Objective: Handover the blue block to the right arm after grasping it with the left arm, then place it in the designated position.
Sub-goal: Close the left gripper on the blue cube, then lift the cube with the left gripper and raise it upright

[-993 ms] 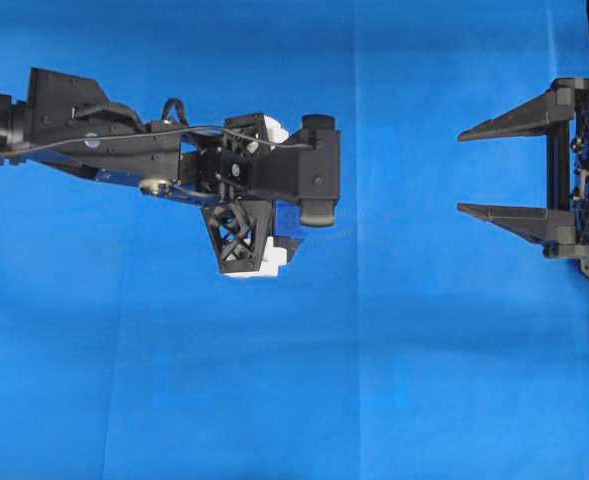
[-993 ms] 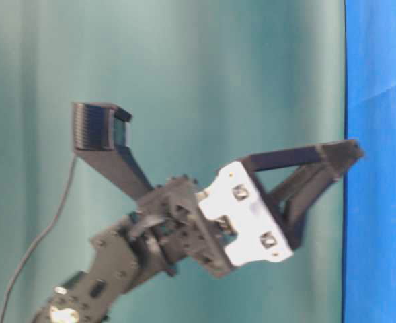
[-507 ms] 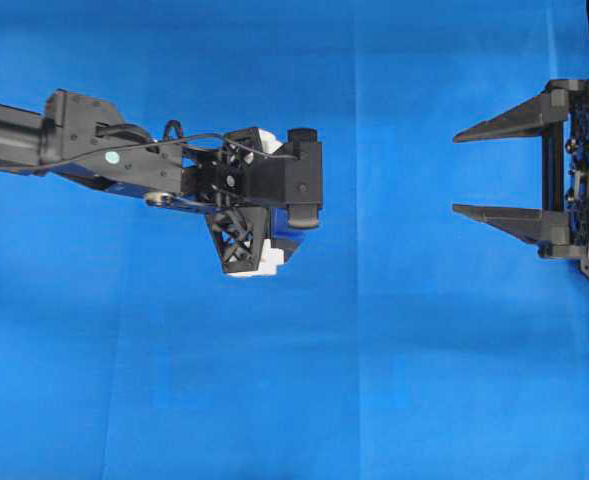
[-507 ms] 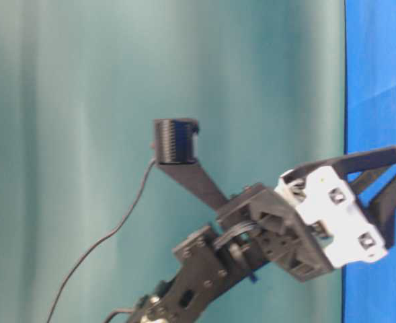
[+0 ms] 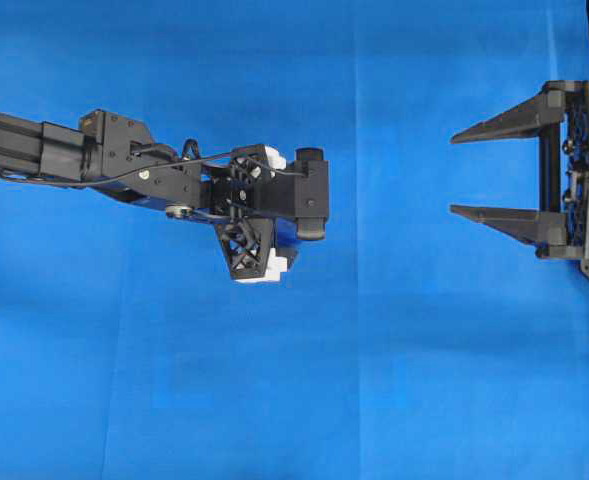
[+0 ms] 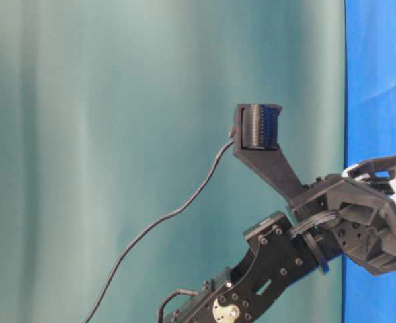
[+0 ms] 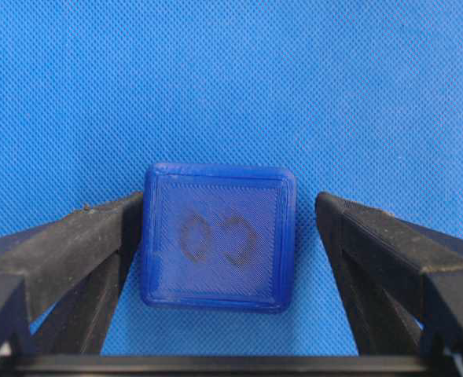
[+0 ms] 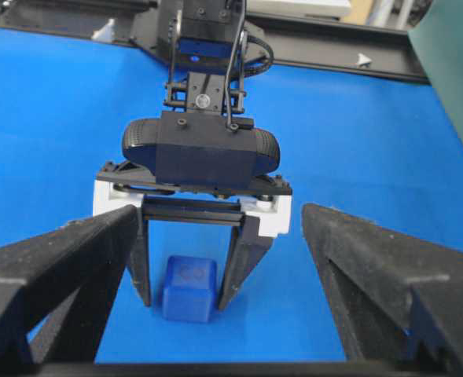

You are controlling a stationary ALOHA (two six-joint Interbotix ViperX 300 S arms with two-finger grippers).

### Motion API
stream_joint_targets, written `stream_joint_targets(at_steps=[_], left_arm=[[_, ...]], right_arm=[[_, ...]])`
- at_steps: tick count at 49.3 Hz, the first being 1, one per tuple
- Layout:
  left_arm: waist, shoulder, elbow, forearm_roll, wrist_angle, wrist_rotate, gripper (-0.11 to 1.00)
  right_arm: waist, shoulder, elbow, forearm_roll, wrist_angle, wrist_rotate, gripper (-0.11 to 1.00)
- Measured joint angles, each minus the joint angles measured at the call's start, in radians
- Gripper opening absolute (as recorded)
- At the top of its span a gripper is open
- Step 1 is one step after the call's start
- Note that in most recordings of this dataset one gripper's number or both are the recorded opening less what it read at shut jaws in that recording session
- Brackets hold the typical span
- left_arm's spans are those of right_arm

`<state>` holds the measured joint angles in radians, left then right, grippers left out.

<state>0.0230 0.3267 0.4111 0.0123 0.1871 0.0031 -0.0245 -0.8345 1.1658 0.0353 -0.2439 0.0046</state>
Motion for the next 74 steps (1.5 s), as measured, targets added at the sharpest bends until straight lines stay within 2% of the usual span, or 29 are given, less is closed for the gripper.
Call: stream_joint_targets(at_steps=[10,14,19,52,74], left_arm=[[0.000,0.000,0.000,-0.002,-0.002,0.003,0.88],[0.000,0.000,0.000,-0.002,-0.002,0.003,0.74],[0.000,0.000,0.000,0.000,0.000,0.008,0.47],[0.002,-0.012,0.000,0.000,0.043,0.006,0.48],[0.002,-0.184,-0.063,0.000,0.238,0.006,0.48]], right_arm=[[0.000,0.000,0.000,0.000,0.000,0.000,0.97],[0.000,0.000,0.000,0.000,0.000,0.000,0.97],[0.000,0.000,0.000,0.000,0.000,0.000,0.97],[0.000,0.000,0.000,0.000,0.000,0.000,0.97],[0.000,0.000,0.000,0.000,0.000,0.000,0.97]])
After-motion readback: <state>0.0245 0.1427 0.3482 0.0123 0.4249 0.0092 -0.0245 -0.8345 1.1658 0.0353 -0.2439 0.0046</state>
